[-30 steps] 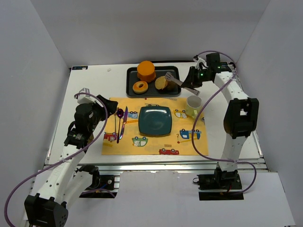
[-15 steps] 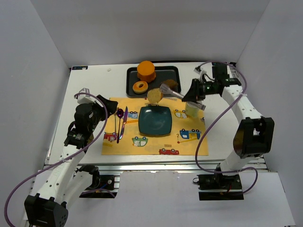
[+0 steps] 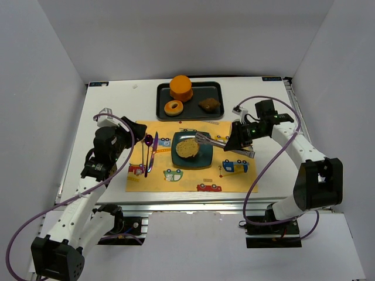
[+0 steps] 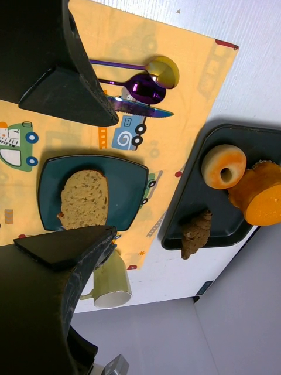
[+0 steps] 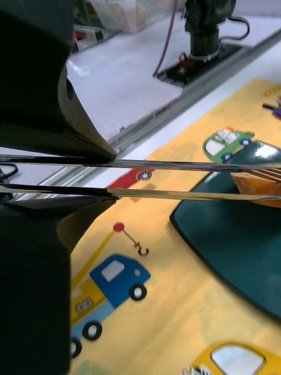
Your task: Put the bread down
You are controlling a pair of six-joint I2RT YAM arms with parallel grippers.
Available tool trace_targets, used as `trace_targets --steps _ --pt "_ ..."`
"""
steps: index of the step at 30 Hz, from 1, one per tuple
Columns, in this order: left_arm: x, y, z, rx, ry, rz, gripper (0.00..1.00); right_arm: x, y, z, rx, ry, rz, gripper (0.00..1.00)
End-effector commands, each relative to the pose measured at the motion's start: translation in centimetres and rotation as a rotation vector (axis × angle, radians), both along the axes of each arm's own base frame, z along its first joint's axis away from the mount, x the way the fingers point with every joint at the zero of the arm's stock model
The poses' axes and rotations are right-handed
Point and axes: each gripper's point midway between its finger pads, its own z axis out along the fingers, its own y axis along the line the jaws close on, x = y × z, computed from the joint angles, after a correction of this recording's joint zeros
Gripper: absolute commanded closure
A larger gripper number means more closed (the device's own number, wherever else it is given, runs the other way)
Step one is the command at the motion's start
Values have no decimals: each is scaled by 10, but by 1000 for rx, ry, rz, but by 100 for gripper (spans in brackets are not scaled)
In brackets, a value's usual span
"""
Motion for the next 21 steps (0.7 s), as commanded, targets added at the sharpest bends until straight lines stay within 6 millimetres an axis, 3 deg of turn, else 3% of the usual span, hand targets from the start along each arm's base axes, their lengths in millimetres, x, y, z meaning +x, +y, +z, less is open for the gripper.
trace_targets --steps 1,7,13,16,17,18,20,21 --pt "0 -1 6 -9 -24 -6 22 19 -6 11 -37 -153 4 64" --pt "-3 1 5 -8 -24 -3 22 34 -6 19 -54 -196 2 57" --pt "-5 2 4 -2 -22 2 22 68 -10 35 -103 -298 -32 58" --pt "-5 2 5 -6 -26 1 22 110 -19 47 -178 -385 -129 60" --pt "-5 2 5 -6 -26 1 22 124 -22 41 -208 -384 -152 61" --pt "-5 2 6 -6 -29 1 22 143 -28 55 -242 -427 -199 60" --pt "-6 3 6 -1 -27 1 22 161 -35 50 -273 -407 -231 60" --pt "-6 4 7 1 -29 5 22 173 -39 63 -275 -431 -259 60"
